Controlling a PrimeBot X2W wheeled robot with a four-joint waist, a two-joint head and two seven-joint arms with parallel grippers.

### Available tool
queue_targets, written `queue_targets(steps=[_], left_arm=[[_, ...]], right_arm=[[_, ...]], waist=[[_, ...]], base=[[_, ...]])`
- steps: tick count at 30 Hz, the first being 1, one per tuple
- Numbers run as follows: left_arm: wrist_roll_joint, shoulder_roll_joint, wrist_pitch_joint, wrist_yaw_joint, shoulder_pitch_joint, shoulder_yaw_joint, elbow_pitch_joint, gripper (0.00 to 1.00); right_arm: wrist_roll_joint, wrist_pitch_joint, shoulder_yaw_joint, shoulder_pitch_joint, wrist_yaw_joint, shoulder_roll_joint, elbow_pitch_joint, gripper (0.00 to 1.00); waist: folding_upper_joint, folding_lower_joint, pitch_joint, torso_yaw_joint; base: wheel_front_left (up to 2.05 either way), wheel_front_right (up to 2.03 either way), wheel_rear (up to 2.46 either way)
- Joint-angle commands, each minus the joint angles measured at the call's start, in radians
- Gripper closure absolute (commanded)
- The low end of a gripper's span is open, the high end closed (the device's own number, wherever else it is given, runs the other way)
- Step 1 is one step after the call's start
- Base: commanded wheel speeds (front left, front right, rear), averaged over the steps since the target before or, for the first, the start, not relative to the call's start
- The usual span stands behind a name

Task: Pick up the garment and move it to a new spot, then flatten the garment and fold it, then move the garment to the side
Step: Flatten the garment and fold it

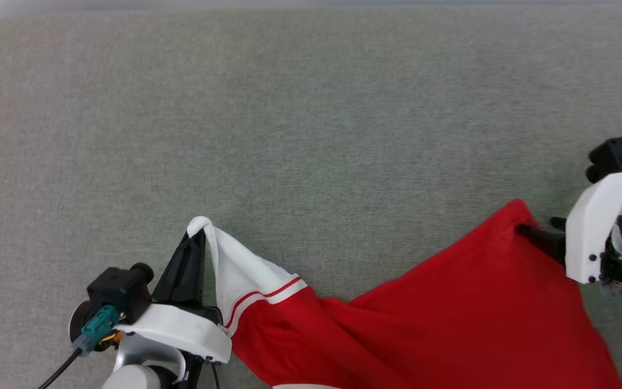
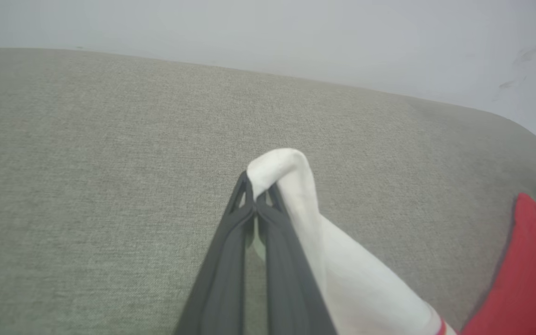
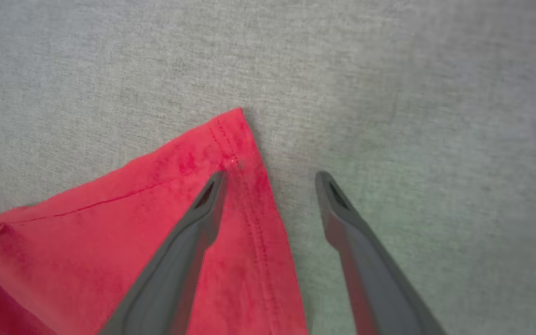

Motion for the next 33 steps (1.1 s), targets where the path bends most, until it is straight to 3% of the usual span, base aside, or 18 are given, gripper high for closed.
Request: queue_targets(steps=[1,7,8,9,10,11,24,29,33], left_arm=[[0.003,-0.002,-0.007,-0.004,-0.017,-0.001,0.005,1.0],[-0.005,-0.014,-0.023,-0.017,-0.047,-0.008,0.036,1.0],[-0.006,-0.015,-0.026,-0.019,-0.049,-0.008,0.04,1.0],[-0.007,-0.016,-0.03,-0.02,-0.05,-0.009,0.043,1.0],[-0.009,-0.017,-0.031,-0.02,-0.052,-0.009,0.048,1.0],[-0.009,-0.017,-0.034,-0.019,-0.052,-0.009,0.052,1.0],[-0.023,0.032,-0.013,-0.036,-0.092,0.02,0.076,1.0],[-0.054,0.08,0.039,-0.084,-0.237,0.055,0.137,1.0],[-0.062,0.087,0.072,-0.119,-0.4,0.058,0.226,1.0]], right_arm=[[0.004,0.013,0.009,-0.015,0.0,0.002,0.006,0.0],[0.045,0.107,0.105,-0.006,0.0,0.012,0.064,0.0],[0.052,0.117,0.122,0.002,0.001,0.011,0.072,0.09],[0.057,0.113,0.131,0.004,0.001,0.009,0.076,0.58],[0.063,0.114,0.14,0.004,0.001,0.006,0.081,0.9],[0.07,0.112,0.145,0.004,0.001,0.004,0.085,1.0],[0.045,-0.049,0.143,-0.096,0.0,-0.062,0.051,1.0],[-0.009,-0.198,0.13,-0.164,0.0,-0.063,0.087,1.0],[-0.028,-0.273,0.124,-0.238,0.0,-0.055,0.136,1.0]], waist=[[0.0,-0.0002,0.029,0.027],[0.0,-0.0002,0.052,0.05],[0.0,-0.0002,0.053,0.052],[0.0,-0.0002,0.054,0.054],[0.0,-0.0002,0.054,0.056],[0.0,-0.0002,0.053,0.056],[0.0,-0.0002,-0.066,0.025],[0.0,-0.0002,-0.16,-0.007],[0.0,-0.0002,-0.197,-0.028]], base=[[0.0,0.0,0.0],[0.0,0.0,0.0],[0.0,0.0,0.0],[0.0,0.0,0.0],[0.0,0.0,0.0],[0.0,0.0,0.0],[0.0,0.0,0.0],[0.0,0.0,0.0],[0.0,0.0,0.0]])
